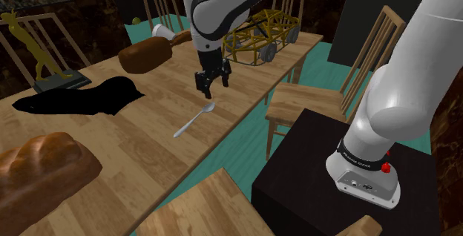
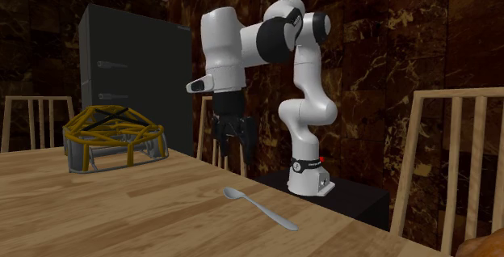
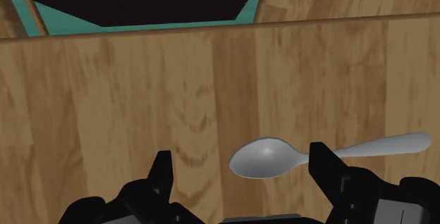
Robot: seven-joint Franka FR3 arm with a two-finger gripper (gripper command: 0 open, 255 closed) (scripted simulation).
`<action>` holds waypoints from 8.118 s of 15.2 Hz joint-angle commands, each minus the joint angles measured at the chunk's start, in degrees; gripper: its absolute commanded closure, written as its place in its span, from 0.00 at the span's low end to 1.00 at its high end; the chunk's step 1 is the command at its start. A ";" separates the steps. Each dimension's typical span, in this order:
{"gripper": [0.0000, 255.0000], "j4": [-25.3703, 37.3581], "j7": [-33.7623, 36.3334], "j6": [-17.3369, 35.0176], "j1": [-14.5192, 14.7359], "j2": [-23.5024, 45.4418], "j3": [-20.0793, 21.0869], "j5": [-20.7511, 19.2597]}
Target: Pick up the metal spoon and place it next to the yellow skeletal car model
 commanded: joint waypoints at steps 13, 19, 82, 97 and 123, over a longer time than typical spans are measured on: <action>0.00 0.61 2.26 6.56 1.23 8.53 1.11 0.55; 1.00 0.61 2.26 6.56 1.23 8.53 1.11 0.55; 1.00 34.04 0.42 -33.01 -1.15 2.57 -1.16 0.26; 1.00 58.06 -17.02 -40.33 -11.01 20.14 -8.84 -2.16; 1.00 49.24 -22.72 -26.52 -14.80 25.24 -10.44 -2.38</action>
